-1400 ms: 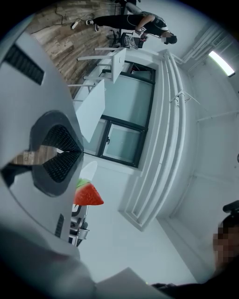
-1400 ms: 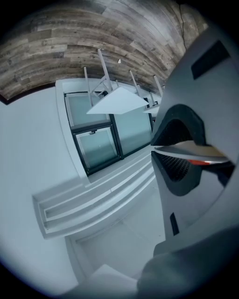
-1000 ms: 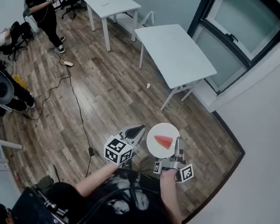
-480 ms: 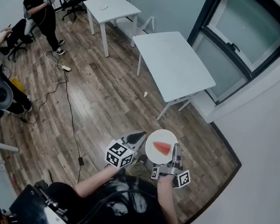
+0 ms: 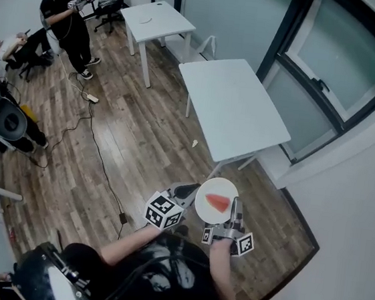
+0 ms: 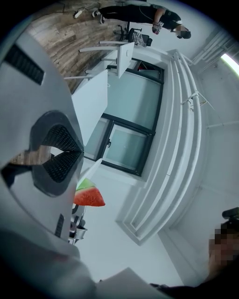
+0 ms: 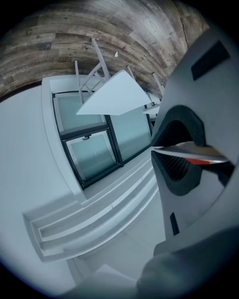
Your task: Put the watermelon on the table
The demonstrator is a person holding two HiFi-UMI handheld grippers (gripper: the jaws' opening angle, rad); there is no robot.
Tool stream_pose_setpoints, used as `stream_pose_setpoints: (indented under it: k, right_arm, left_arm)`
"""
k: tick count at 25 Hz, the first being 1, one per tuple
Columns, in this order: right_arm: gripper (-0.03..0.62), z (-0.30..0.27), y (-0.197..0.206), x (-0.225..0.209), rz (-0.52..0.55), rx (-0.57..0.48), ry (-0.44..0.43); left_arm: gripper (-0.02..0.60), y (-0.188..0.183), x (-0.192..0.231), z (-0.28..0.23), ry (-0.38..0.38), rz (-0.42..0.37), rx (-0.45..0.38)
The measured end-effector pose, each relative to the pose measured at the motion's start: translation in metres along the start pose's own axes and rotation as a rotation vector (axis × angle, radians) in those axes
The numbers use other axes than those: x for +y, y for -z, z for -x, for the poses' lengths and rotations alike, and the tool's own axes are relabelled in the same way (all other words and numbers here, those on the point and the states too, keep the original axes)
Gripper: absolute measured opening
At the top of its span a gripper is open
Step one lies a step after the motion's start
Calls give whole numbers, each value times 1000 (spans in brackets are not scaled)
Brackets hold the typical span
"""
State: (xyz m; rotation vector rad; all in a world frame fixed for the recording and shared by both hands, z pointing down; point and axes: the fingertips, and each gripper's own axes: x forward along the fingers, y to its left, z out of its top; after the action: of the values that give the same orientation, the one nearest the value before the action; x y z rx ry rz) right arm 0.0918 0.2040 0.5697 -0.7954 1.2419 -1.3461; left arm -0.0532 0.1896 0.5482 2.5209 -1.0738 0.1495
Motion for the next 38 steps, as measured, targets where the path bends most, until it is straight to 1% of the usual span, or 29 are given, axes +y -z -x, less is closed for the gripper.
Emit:
stream_pose_setpoints:
  k: [7,11,17,21,28,33,38]
  right_arm:
    - [34,-43,-29,-25,-31,7,49]
    - [34,-77,-43,-33,-30,8,58]
    - [34,-148,-66,-46,4,-14,66]
    - [34,-197,-82,-43,22,-58,41]
    - [35,-257,-106,-46,36,-115,28]
    - [34,-282,-140,-49,50,-154,43]
    - [34,-319,-165,-59,46,-150,67]
  left_arm:
    - [3,-3,34,-42,-52,35,28]
    - [3,-12,60,-76,-54,53,32]
    - [3,-42,114,-136,-24,58,21]
    - [3,-70,150,-175,15,63,20]
    - [3,-94,180,-233,116,51,60]
    - [3,-107,204,-268,121,68,79]
    - [3,-113,218,-307,107,77,98]
